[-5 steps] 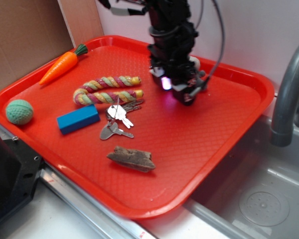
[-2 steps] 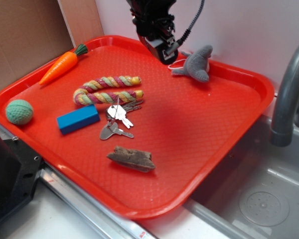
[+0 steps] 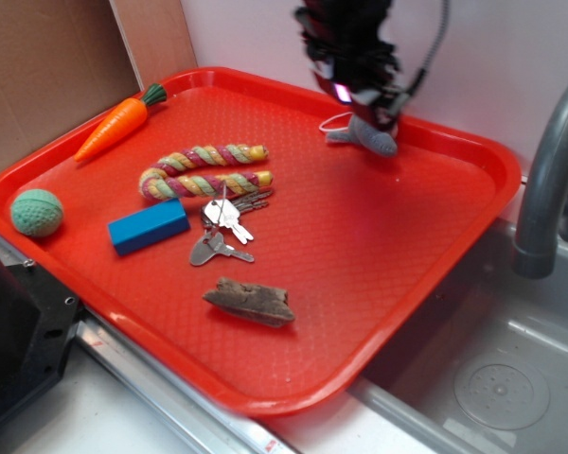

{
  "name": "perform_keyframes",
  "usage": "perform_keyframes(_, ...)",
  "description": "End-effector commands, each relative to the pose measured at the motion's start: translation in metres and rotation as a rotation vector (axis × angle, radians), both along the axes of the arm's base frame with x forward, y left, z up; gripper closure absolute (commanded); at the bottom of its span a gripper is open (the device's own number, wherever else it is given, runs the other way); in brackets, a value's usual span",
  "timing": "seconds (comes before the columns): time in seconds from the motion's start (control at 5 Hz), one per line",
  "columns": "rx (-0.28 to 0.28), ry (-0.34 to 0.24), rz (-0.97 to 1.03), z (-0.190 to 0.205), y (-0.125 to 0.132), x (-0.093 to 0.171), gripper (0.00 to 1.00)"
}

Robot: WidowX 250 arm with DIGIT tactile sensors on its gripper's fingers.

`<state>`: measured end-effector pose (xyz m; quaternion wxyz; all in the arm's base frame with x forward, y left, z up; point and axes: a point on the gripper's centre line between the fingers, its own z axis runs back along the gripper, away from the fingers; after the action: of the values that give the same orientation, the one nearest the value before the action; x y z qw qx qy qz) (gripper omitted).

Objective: Grab the gray animal.

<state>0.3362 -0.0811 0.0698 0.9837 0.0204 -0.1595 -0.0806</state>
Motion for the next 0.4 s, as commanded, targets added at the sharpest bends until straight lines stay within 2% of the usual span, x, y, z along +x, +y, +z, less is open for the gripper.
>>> perform_keyframes(0.0,0.006,-0.063,0.122,0.0048,0.0012,0.0156,0.00)
perform_keyframes(0.2,0.015,-0.037,0.136,-0.0017,0.0040,0.0147,0.00)
